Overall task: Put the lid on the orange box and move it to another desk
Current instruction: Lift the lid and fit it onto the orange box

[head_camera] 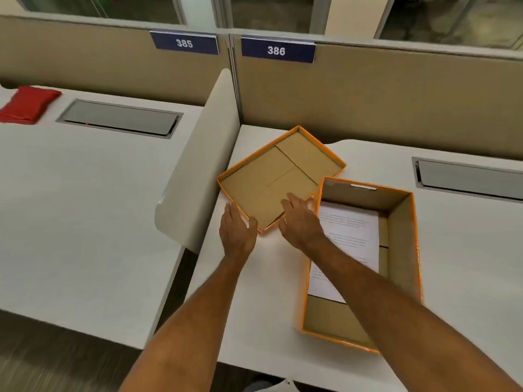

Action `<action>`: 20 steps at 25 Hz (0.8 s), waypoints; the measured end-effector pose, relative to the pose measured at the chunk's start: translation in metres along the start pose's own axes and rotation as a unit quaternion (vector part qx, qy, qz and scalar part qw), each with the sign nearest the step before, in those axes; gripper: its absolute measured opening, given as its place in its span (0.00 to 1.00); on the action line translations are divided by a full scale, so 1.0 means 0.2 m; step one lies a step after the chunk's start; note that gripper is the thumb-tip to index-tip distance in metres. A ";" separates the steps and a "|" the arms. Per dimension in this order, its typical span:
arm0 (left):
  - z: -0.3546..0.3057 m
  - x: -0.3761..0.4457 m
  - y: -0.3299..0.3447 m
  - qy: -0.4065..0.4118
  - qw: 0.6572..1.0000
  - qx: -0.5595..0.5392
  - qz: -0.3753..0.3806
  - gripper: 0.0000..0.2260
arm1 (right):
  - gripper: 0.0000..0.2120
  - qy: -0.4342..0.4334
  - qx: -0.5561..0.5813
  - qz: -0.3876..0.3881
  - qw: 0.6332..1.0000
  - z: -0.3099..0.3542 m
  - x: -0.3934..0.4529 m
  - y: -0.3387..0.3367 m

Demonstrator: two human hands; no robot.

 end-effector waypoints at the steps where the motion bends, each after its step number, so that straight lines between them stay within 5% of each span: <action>1: 0.00 0.05 0.02 -0.025 0.999 -0.038 0.010 0.32 | 0.25 0.038 0.042 0.005 0.998 -0.02 0.04 0.04; 5: 0.01 0.22 0.11 -0.123 0.975 -0.168 0.072 0.30 | 0.31 0.189 0.228 -0.015 0.955 -0.06 0.15 0.14; 8: 0.04 0.32 0.18 -0.177 0.954 -0.230 0.083 0.26 | 0.35 0.332 0.404 -0.082 0.848 -0.16 0.22 0.23; 11: 0.09 0.40 0.23 -0.193 0.952 -0.222 0.080 0.23 | 0.26 0.413 0.474 -0.123 0.768 -0.24 0.26 0.30; 20: 0.10 0.45 0.29 -0.215 0.946 -0.238 0.049 0.19 | 0.21 0.455 0.468 -0.164 0.739 -0.33 0.37 0.40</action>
Point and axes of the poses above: each hand's wrist, its own x-axis towards the middle knuckle, its own y-axis out of the palm, z = x × y, the point moved 5 cm from there along x, towards the middle knuckle, and after that the axes turned 15 degrees about x, right-handed, at the moved point
